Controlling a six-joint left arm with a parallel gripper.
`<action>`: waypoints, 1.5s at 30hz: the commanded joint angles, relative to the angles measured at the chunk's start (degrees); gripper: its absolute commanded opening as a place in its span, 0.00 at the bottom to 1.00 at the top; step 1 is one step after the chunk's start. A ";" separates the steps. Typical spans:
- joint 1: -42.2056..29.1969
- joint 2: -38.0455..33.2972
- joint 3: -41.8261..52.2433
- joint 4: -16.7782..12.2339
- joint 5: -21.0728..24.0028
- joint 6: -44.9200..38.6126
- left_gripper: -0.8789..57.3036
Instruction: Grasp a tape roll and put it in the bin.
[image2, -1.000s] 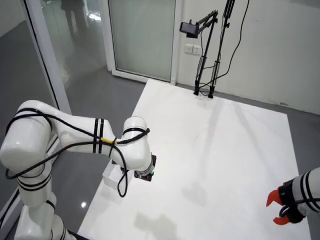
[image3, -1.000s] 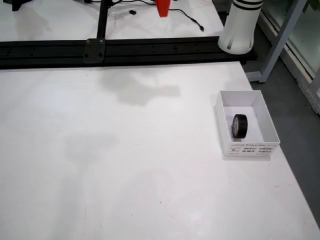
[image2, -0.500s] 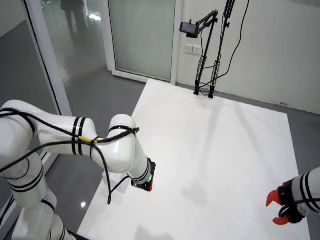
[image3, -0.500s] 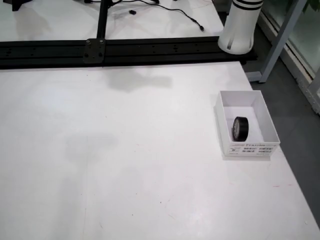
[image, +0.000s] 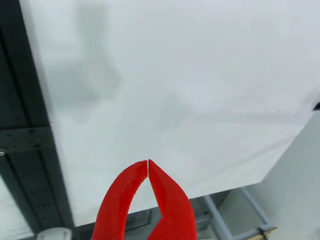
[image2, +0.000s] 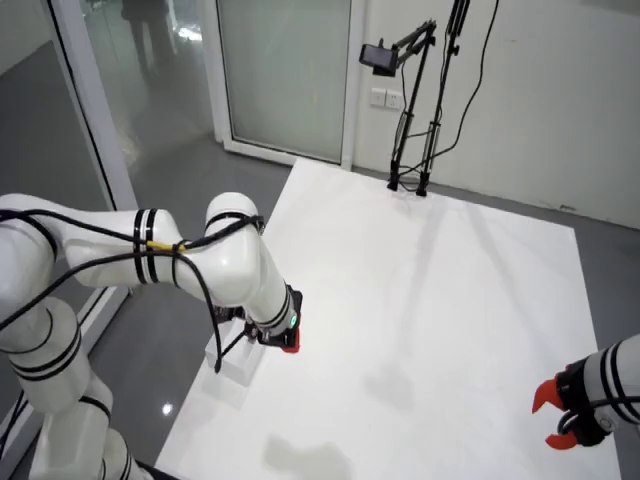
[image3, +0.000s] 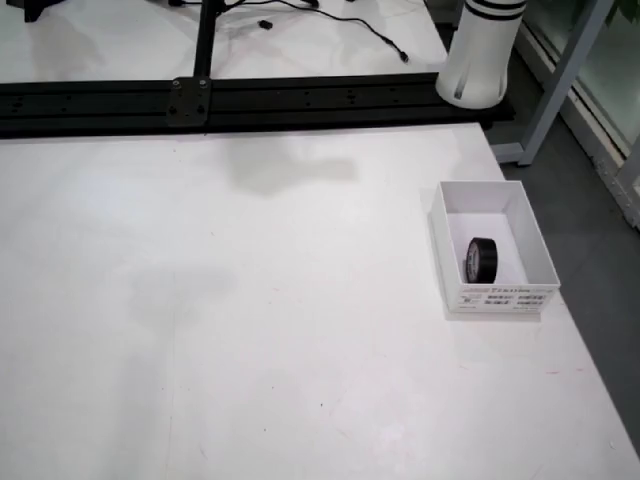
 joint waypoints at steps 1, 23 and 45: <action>9.39 -1.59 0.00 1.18 0.07 0.26 0.01; -4.24 6.84 -9.22 -3.83 -13.82 42.36 0.01; -3.01 8.95 -11.86 -6.47 -11.36 43.76 0.01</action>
